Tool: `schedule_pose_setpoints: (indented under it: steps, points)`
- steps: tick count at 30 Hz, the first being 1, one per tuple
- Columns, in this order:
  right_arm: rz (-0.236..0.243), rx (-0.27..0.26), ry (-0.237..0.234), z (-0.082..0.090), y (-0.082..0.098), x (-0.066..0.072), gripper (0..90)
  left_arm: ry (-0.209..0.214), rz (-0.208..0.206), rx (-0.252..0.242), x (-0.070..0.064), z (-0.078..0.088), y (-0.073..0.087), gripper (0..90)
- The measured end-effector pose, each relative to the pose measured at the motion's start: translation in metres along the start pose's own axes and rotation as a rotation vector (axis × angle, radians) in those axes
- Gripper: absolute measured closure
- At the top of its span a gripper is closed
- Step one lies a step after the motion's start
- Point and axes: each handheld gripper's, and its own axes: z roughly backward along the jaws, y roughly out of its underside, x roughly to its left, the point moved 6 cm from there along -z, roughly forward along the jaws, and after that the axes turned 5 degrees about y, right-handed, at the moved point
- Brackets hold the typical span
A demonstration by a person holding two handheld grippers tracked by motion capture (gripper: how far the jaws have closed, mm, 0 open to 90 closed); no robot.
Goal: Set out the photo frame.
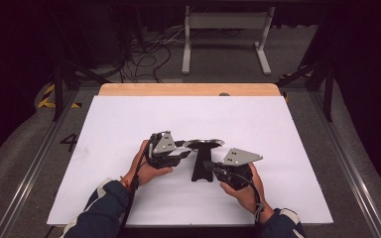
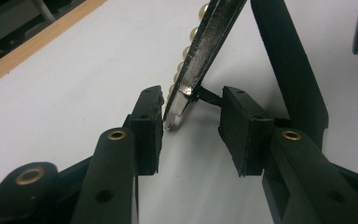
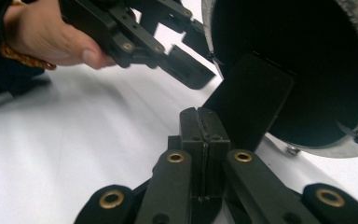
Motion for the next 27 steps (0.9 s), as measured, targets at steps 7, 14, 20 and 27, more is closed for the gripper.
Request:
schedule_pose_setpoints:
  steps: [7, 14, 20, 27]
  points:
    - [0.013, 0.008, -0.005, -0.009, 0.0, 0.012, 90.0, -0.037, 0.014, 0.02, 0.004, -0.016, 0.004, 57.1]
    - [0.016, 0.023, -0.012, -0.019, 0.003, 0.022, 90.0, -0.012, 0.05, 0.01, 0.009, -0.027, 0.006, 60.2]
    - [0.012, 0.032, -0.009, -0.025, 0.006, 0.028, 90.0, -0.027, 0.013, 0.036, 0.007, -0.028, 0.007, 69.9]
    - [0.021, 0.048, 0.024, -0.037, 0.012, 0.038, 90.0, -0.054, -0.002, 0.048, 0.006, -0.028, 0.007, 70.4]
